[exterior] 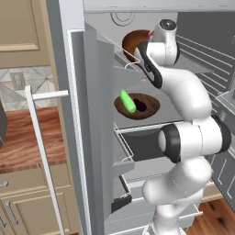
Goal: Place the bowl with the corn and eggplant on the second highest shelf of the fridge. Place the bowl with the chicken drumstick and steak on the top shelf of the fridge.
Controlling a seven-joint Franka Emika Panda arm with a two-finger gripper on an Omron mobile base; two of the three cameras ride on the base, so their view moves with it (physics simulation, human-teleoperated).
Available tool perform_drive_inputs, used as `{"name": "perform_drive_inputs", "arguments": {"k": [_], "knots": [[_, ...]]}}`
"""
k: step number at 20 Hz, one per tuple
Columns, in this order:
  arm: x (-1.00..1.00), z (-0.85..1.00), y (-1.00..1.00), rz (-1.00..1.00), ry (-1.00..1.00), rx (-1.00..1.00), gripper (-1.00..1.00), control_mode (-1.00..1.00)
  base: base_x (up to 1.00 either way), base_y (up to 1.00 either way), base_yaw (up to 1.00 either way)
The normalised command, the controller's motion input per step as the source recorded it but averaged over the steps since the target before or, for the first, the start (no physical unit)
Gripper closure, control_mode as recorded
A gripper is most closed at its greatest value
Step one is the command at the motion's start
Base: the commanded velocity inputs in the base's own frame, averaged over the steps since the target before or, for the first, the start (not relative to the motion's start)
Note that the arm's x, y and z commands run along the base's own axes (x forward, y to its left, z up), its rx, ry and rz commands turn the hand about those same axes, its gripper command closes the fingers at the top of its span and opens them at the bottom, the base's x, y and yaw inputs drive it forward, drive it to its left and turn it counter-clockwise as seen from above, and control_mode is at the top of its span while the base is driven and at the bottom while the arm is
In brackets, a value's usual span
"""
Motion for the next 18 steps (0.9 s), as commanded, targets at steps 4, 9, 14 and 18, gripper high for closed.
{"name": "perform_drive_inputs", "arguments": {"k": [4, 9, 14, 18], "knots": [[0.0, -0.04, 0.0, 0.0, 0.03, 0.0, -1.0, -1.0, 0.0, 0.0, 0.0], [-0.59, 0.02, 0.0, 0.0, -0.14, 0.0, -1.0, -1.0, 0.0, 0.0, 0.0], [-1.0, 0.25, 0.0, 0.0, -0.35, -0.01, -1.0, -1.0, 0.0, 0.0, 0.0], [-1.0, 0.41, 0.03, 0.0, -0.48, -0.05, -1.0, -1.0, 0.0, 0.0, 0.0]]}}
